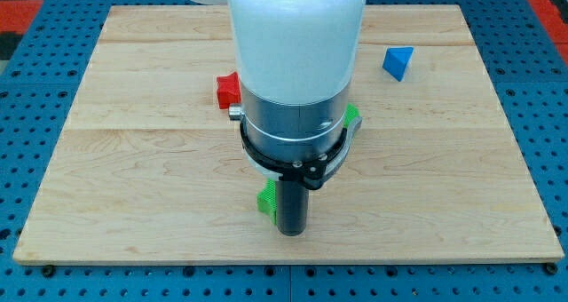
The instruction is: Move the green circle closer to the green star
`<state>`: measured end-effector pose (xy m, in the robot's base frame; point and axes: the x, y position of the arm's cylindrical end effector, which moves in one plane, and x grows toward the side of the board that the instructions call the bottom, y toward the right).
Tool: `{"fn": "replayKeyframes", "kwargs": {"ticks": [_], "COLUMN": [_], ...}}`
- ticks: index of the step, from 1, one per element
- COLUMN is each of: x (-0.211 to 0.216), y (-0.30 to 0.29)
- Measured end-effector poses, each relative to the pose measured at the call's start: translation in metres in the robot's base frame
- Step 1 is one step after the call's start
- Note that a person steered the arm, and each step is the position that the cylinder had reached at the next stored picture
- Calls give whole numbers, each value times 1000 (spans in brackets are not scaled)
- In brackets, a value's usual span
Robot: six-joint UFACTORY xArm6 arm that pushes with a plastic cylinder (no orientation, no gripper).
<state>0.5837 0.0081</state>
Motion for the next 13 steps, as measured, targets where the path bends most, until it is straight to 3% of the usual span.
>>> {"fn": "replayKeyframes", "kwargs": {"ticks": [1, 2, 3, 4, 7, 10, 11, 13], "x": [-6, -59, -134, -177, -123, -145, -111, -99], "y": [93, 148, 138, 122, 66, -4, -17, -24]}}
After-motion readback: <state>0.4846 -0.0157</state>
